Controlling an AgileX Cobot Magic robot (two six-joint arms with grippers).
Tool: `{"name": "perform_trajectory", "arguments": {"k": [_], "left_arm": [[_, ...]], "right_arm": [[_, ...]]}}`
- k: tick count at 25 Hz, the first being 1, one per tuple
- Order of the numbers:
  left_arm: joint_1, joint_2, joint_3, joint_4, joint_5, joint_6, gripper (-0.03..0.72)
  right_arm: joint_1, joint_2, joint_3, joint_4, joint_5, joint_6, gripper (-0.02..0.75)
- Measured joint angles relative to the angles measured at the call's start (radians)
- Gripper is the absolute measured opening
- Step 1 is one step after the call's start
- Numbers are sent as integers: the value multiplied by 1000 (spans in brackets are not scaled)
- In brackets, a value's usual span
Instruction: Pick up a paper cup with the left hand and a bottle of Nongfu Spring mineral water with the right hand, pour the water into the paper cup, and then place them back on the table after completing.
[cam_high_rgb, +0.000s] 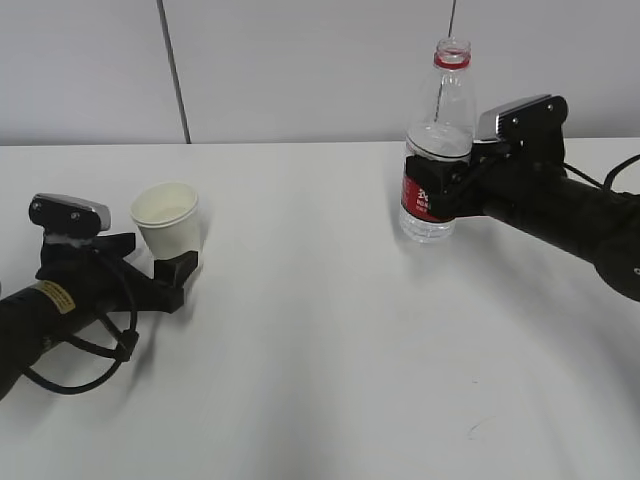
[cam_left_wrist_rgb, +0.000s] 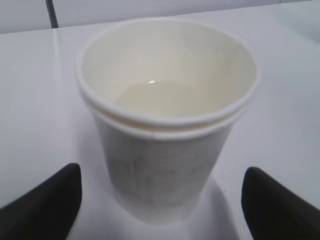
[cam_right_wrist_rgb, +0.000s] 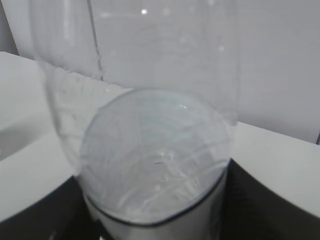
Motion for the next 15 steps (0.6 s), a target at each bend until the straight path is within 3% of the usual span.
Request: {"name": "perform_trajectory", "arguments": {"k": [15], "left_arm": [[0, -181, 154, -5, -3, 0, 589]], "right_arm": [[0, 108, 2, 0, -65, 0, 432]]}}
